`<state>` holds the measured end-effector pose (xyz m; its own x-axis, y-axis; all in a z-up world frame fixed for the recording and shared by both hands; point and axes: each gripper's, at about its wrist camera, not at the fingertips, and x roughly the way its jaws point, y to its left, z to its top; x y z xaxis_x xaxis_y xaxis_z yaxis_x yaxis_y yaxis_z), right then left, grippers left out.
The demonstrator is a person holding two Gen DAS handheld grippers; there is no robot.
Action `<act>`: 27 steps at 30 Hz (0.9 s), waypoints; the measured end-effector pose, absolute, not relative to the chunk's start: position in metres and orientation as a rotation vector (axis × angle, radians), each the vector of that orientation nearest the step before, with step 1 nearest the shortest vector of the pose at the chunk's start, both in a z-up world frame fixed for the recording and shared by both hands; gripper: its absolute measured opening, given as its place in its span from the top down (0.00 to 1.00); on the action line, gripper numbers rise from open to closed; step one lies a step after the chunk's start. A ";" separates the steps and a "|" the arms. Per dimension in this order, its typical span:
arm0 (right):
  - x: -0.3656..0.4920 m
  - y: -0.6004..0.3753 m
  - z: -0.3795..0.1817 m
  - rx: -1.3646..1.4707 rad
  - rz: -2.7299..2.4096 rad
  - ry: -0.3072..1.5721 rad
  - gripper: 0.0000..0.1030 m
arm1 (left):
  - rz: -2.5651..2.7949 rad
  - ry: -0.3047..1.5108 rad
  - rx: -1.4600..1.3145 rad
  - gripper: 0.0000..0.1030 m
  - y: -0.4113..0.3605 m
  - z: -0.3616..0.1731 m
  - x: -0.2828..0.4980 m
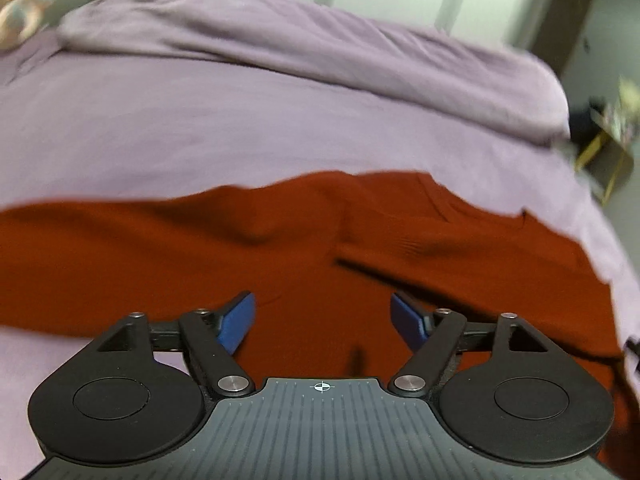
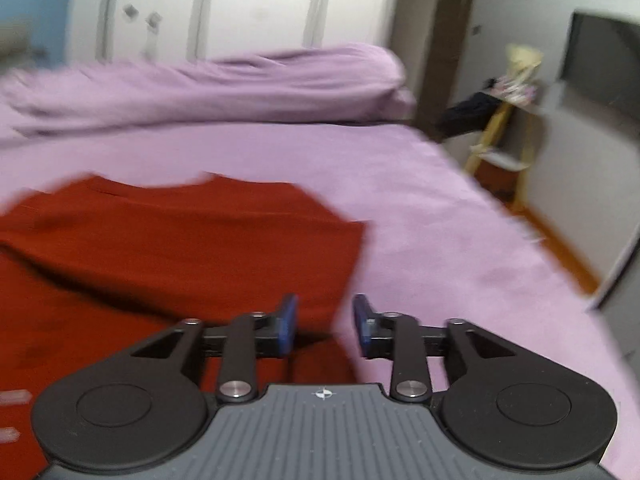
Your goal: Fold small clothes
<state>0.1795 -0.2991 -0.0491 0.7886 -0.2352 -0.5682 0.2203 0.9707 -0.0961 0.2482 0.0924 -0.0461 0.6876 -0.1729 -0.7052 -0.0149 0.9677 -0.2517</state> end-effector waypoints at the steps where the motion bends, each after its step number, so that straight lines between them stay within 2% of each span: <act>1: 0.169 -0.291 -0.047 0.022 -0.180 0.620 0.57 | -0.075 0.795 -0.278 0.21 0.109 -0.046 0.238; 6: 0.136 -0.258 -0.050 0.145 -0.055 0.641 0.56 | 0.142 0.766 -0.443 0.21 0.208 -0.060 0.199; 9: 0.132 -0.247 -0.054 0.171 -0.050 0.678 0.56 | 0.261 0.733 -0.644 0.30 0.269 -0.078 0.182; 12: 0.132 -0.244 -0.054 0.197 -0.057 0.704 0.56 | 0.316 0.686 -0.870 0.50 0.319 -0.097 0.169; 18: 0.132 -0.243 -0.057 0.230 -0.074 0.739 0.57 | 0.360 0.562 -1.102 0.58 0.368 -0.114 0.171; 19: 0.132 -0.242 -0.058 0.235 -0.073 0.744 0.57 | 0.369 0.555 -1.136 0.66 0.375 -0.117 0.173; 20: 0.131 -0.241 -0.059 0.239 -0.071 0.750 0.57 | 0.378 0.552 -1.165 0.70 0.378 -0.121 0.175; 22: 0.132 -0.237 -0.063 0.236 -0.073 0.762 0.57 | 0.382 0.545 -1.228 0.86 0.384 -0.129 0.178; 23: 0.132 -0.236 -0.065 0.233 -0.076 0.769 0.58 | 0.381 0.548 -1.255 0.90 0.388 -0.133 0.179; 27: 0.134 -0.235 -0.071 0.223 -0.087 0.782 0.60 | 0.372 0.533 -1.319 0.91 0.401 -0.141 0.173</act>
<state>0.1341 -0.2352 -0.0705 0.7074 0.0049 -0.7068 0.1602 0.9728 0.1671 0.1733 0.4009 -0.1409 0.8243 -0.0408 -0.5647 -0.5441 0.2188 -0.8100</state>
